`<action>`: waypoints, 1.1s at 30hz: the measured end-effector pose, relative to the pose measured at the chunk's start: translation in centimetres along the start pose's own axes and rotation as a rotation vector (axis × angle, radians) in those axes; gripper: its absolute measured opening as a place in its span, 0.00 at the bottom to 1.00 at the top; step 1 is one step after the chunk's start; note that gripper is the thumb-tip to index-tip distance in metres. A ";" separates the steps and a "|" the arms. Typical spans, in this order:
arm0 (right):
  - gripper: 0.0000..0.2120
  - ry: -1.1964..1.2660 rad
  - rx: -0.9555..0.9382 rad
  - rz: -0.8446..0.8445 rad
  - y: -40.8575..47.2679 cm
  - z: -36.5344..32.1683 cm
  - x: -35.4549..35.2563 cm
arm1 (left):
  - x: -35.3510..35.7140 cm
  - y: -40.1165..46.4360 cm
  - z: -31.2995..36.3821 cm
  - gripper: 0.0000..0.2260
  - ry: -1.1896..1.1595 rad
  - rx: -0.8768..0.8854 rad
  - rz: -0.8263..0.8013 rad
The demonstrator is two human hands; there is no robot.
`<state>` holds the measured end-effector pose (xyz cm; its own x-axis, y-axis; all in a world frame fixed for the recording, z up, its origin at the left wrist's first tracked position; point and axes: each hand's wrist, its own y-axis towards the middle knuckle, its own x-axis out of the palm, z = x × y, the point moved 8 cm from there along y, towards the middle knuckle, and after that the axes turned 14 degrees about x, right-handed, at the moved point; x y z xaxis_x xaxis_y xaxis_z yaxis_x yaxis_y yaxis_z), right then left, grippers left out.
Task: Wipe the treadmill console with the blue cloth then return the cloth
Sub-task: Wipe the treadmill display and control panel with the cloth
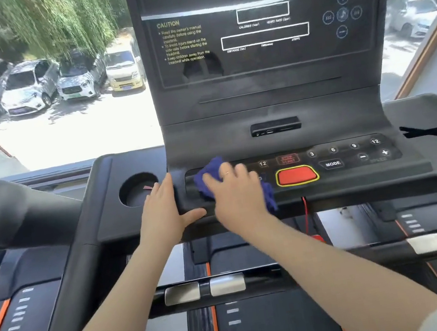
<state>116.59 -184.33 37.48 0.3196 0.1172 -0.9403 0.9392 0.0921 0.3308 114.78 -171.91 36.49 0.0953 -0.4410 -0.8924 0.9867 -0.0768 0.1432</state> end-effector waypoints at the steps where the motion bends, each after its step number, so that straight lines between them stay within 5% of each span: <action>1: 0.18 0.005 -0.076 -0.029 -0.8 -1.3 0.0 | -0.1 0.0 0.2 0.42 0.015 -0.004 -0.009; 5: 0.20 0.039 -0.168 -0.086 0.6 1.5 -0.2 | -0.1 0.2 0.4 0.39 0.071 -0.009 -0.014; 11: 0.20 -0.047 0.332 -0.099 5.6 19.5 -0.9 | 1.8 1.1 4.9 0.45 0.091 0.093 -0.084; 14: 0.18 -0.035 0.465 -0.032 5.0 21.1 -0.9 | 3.2 1.9 7.4 0.45 0.105 0.146 -0.120; 19: 0.16 0.131 0.113 0.019 2.8 12.9 -0.9 | 4.7 3.7 11.6 0.45 0.177 0.242 -0.146; 22: 0.19 0.156 -0.040 -0.016 3.2 14.4 -1.0 | 5.7 4.8 14.0 0.46 0.182 0.280 -0.169; 29: 0.19 0.023 0.449 0.011 4.9 28.7 -1.2 | 8.4 5.8 17.2 0.47 0.195 0.309 -0.237; 33: 0.18 0.024 0.222 0.105 2.5 22.4 -1.8 | 8.9 6.2 18.0 0.46 0.195 0.294 -0.201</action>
<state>121.19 -206.47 38.15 0.4162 0.1385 -0.8987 0.9065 -0.1413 0.3980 119.39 -192.35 37.16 -0.0444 -0.2153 -0.9755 0.9111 -0.4094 0.0489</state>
